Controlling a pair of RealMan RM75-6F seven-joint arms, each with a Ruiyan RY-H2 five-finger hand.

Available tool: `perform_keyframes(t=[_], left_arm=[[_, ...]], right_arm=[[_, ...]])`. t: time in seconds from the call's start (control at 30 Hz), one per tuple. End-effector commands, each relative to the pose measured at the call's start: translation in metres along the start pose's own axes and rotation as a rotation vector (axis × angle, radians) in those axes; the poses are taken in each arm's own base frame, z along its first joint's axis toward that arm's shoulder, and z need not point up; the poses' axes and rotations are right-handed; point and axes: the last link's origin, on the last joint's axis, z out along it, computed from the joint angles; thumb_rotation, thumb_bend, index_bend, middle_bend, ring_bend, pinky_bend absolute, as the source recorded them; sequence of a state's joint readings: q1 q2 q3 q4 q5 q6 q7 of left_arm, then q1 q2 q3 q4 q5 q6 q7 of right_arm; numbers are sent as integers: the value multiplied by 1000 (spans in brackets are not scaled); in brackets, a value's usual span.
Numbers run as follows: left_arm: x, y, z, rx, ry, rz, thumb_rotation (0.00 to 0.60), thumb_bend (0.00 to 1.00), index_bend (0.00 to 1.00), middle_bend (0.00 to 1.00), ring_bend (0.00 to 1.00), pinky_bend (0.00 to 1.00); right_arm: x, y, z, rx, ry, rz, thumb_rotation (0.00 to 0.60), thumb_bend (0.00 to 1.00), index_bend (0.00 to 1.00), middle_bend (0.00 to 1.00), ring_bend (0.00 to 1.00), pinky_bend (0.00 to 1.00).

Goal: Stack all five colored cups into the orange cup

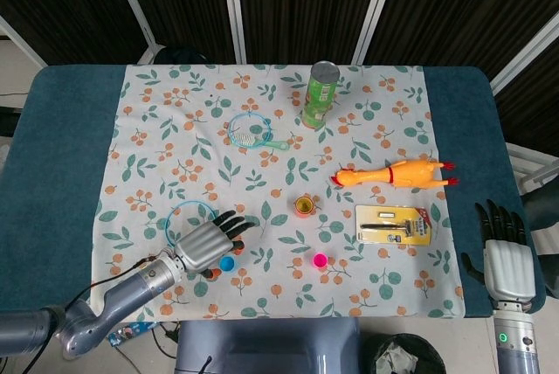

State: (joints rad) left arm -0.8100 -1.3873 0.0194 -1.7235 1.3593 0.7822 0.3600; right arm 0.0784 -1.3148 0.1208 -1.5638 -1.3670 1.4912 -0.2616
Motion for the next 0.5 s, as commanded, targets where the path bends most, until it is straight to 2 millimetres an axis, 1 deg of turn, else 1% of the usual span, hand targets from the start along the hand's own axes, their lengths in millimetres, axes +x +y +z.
perform_keyframes(t=[0.03, 0.3, 0.5], left_arm=[[0, 1, 0, -2, -5, 0, 600, 199, 430, 34, 0, 0], [-2, -1, -1, 7, -19, 7, 600, 249, 461, 37, 0, 0], [0, 1, -1, 9, -7, 9, 600, 274, 486, 45, 0, 0]], right_arm=[[0, 0, 0, 0, 2, 1, 600, 375, 0, 0, 0, 61], [1, 0, 0, -1, 2, 2, 600, 376, 0, 0, 0, 61], [0, -1, 0, 0, -1, 4, 600, 376, 0, 0, 0, 61]])
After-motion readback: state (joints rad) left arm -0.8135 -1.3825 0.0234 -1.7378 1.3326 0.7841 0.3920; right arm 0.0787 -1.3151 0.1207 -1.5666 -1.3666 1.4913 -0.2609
